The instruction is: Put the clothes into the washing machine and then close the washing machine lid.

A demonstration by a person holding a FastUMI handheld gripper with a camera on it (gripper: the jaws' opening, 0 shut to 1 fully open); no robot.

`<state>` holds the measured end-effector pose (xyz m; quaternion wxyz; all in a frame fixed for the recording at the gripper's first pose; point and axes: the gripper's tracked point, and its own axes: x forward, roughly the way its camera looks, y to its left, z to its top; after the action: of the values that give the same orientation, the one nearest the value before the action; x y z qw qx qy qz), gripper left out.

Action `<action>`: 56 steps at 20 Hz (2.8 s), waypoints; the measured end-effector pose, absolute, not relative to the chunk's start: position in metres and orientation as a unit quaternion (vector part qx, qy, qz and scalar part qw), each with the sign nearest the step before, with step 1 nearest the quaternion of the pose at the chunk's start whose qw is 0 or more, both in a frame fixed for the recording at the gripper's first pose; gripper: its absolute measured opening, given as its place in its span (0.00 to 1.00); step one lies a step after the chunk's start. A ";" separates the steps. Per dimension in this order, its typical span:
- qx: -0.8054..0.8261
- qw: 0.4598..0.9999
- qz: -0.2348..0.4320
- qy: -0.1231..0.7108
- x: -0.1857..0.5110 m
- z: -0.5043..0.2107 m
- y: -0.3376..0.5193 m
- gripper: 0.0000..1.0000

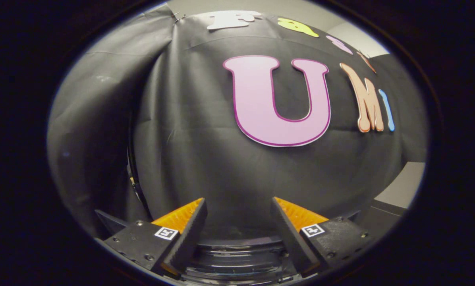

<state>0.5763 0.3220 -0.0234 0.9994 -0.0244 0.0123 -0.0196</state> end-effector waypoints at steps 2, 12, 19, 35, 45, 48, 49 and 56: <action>-0.024 0.999 -0.021 0.011 0.571 -0.021 0.322 0.97; -0.023 1.000 -0.020 0.008 0.535 -0.017 0.320 0.97; -0.023 1.000 -0.008 0.004 0.511 -0.018 0.319 0.97; -0.025 0.999 0.000 0.020 0.476 -0.026 0.318 0.99; -0.025 0.999 -0.002 0.022 0.467 -0.029 0.316 0.99; -0.025 1.000 -0.003 0.018 0.463 -0.028 0.316 0.99; -0.025 1.000 -0.003 0.013 0.462 -0.028 0.316 0.99; -0.025 1.000 -0.003 0.001 0.452 -0.031 0.315 0.99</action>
<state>0.4523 0.3155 -0.0305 0.9997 -0.0254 0.0009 -0.0034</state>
